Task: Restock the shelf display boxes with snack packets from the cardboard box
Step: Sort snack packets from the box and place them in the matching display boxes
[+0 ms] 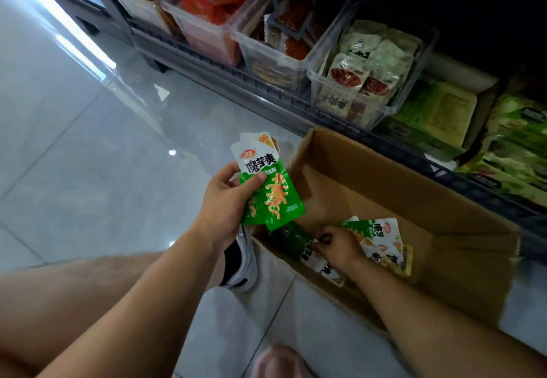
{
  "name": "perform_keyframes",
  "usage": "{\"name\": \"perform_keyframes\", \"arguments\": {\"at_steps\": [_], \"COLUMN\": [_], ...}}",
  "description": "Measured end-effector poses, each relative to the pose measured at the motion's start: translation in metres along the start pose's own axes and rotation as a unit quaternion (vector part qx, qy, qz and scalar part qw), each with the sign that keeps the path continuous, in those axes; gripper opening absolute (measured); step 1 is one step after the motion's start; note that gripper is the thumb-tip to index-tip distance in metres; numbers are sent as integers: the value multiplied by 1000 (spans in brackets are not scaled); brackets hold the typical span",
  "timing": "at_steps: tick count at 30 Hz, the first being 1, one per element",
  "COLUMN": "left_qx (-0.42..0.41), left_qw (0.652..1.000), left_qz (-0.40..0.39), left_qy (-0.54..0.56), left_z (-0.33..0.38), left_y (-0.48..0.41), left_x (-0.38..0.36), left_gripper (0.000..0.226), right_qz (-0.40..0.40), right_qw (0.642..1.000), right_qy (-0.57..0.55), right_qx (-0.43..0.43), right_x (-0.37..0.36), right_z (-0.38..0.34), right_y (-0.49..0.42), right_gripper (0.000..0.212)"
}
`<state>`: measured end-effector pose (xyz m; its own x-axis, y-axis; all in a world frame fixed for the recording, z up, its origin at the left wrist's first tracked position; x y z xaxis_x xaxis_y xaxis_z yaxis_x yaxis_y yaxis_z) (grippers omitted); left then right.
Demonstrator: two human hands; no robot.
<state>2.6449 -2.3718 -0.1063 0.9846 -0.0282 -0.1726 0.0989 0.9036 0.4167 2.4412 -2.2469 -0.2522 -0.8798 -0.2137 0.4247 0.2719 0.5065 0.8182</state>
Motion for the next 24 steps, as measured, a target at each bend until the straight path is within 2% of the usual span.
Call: {"name": "perform_keyframes", "arguments": {"at_steps": [1, 5, 8, 11, 13, 17, 21, 24], "left_qx": [-1, -3, -5, -4, -3, -11, -20, -25], "left_qw": [1000, 1000, 1000, 1000, 1000, 1000, 999, 997], "left_qz": [-2, -3, -1, 1, -6, -27, -49, -68], "left_qy": [-2, -7, -9, -9, -8, -7, -10, -25], "left_z": [0, 1, 1, 3, 7, 11, 16, 19], "left_y": [0, 4, 7, 11, 16, 23, 35, 44], "left_x": [-1, 0, 2, 3, 1, -8, -18, -25], "left_gripper": [29, 25, 23, 23, 23, 24, 24, 28], "right_qz": [-2, -2, 15, 25, 27, -11, -21, -91], "right_qw": [1000, 1000, 999, 995, 991, 982, 972, 937], "right_qy": [-4, -6, -28, -92, -129, -185, -230, -325], "right_qx": [-1, 17, 19, 26, 27, 39, 53, 86], "right_x": [0, 4, 22, 49, 69, 100, 125, 132], "right_z": [1, -5, -10, -19, -26, -37, -48, -63], "right_y": [-1, 8, 17, 30, 45, 79, 119, 148], "right_gripper": [11, 22, 15, 13, 4, 39, 26, 31]}}
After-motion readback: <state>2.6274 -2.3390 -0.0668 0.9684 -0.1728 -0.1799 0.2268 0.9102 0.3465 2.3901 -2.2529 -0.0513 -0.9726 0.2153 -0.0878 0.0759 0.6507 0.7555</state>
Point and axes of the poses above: each hand's wrist, its own y-axis away from the middle knuckle, its own x-axis out of the back of the hand, z = x × y, the point moved 7 cm from there along -y, towards the middle knuckle, and after that the axes turned 11 degrees about -x, right-handed, at the moved point
